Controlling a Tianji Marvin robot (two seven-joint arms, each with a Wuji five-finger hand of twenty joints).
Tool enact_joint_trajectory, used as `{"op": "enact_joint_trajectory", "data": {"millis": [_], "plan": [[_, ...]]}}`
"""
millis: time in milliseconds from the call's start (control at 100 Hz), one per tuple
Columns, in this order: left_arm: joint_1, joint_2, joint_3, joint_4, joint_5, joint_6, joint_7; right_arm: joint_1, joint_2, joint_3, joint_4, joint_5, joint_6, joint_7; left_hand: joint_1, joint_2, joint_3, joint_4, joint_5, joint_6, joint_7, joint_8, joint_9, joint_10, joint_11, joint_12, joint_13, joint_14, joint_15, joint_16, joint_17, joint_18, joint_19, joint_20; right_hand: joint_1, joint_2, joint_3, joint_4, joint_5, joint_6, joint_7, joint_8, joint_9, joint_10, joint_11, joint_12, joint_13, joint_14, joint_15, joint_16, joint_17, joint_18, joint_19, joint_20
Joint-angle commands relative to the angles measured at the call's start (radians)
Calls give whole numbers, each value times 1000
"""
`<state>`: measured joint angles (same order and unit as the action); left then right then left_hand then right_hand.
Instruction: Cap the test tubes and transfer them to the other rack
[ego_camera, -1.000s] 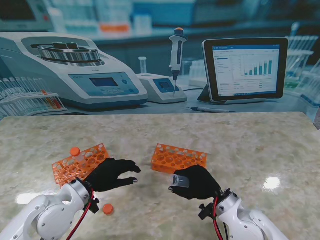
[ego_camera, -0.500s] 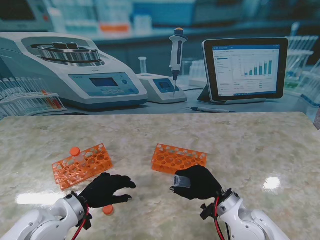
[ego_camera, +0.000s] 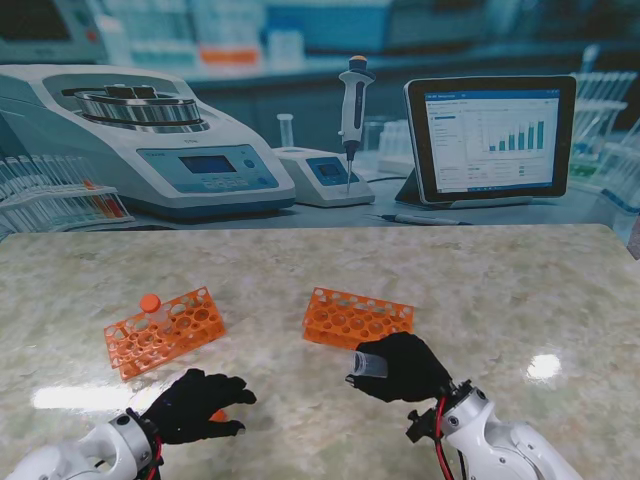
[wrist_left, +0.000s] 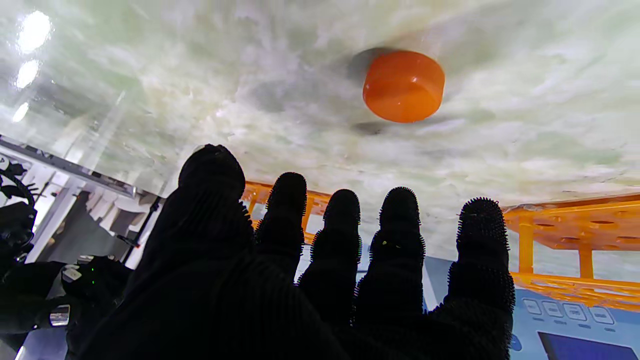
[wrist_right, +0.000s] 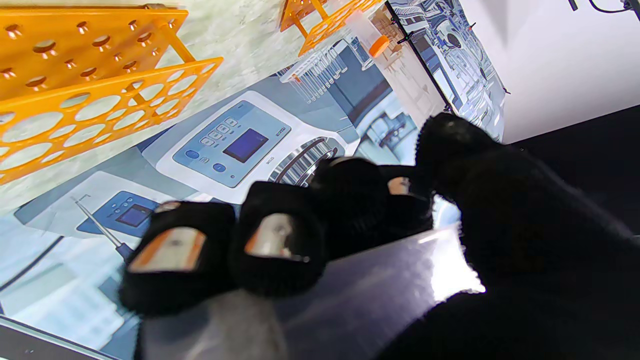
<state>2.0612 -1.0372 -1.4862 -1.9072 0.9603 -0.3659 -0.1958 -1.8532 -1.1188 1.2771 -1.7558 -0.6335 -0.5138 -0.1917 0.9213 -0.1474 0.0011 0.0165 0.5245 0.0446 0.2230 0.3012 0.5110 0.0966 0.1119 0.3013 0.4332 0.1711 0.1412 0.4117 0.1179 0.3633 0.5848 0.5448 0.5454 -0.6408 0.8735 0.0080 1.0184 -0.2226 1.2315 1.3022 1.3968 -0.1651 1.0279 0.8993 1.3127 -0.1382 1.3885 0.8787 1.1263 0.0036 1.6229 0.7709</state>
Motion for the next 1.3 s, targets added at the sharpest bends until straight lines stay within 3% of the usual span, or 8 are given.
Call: {"op": "enact_joint_trajectory", "data": {"millis": [0,450,790,1290], "plan": [[8,4,-3,3,9,-2,5,-10,0,0,-7,-1,0,1,34,-16,0,-6,-4,9,-24,-16,-34,-20,-6,11,8,-27,13,16,3,-11,44,47,39,-4,16,20,89,75,106,42,45,0,50,9,13,-121,232,84,65,-42,332,67],[-42,5,28,74,28,18,32,-3,1,5,-2,7,6,12,61,-74,22,-14,4,-12,-15,-40,-47,-16,-6,7,0,-29,16,27,-4,-12,60,53,41,-2,9,12,87,74,100,47,45,3,42,13,13,-118,230,82,65,-40,328,64],[-78,6,50,132,34,32,52,6,2,2,2,15,15,26,66,-107,47,-21,21,12,-12,-58,-36,-15,6,16,11,-31,25,36,0,-15,69,55,43,0,4,6,86,73,95,51,44,4,32,18,13,-112,227,79,65,-40,327,63],[-69,13,28,138,62,3,25,8,3,-3,2,21,19,34,47,-148,80,-29,39,6,-1,-64,-30,-13,13,32,25,-34,55,79,25,-25,96,62,43,4,-1,1,83,69,89,54,45,3,27,22,12,-112,228,78,65,-43,325,62]]}}
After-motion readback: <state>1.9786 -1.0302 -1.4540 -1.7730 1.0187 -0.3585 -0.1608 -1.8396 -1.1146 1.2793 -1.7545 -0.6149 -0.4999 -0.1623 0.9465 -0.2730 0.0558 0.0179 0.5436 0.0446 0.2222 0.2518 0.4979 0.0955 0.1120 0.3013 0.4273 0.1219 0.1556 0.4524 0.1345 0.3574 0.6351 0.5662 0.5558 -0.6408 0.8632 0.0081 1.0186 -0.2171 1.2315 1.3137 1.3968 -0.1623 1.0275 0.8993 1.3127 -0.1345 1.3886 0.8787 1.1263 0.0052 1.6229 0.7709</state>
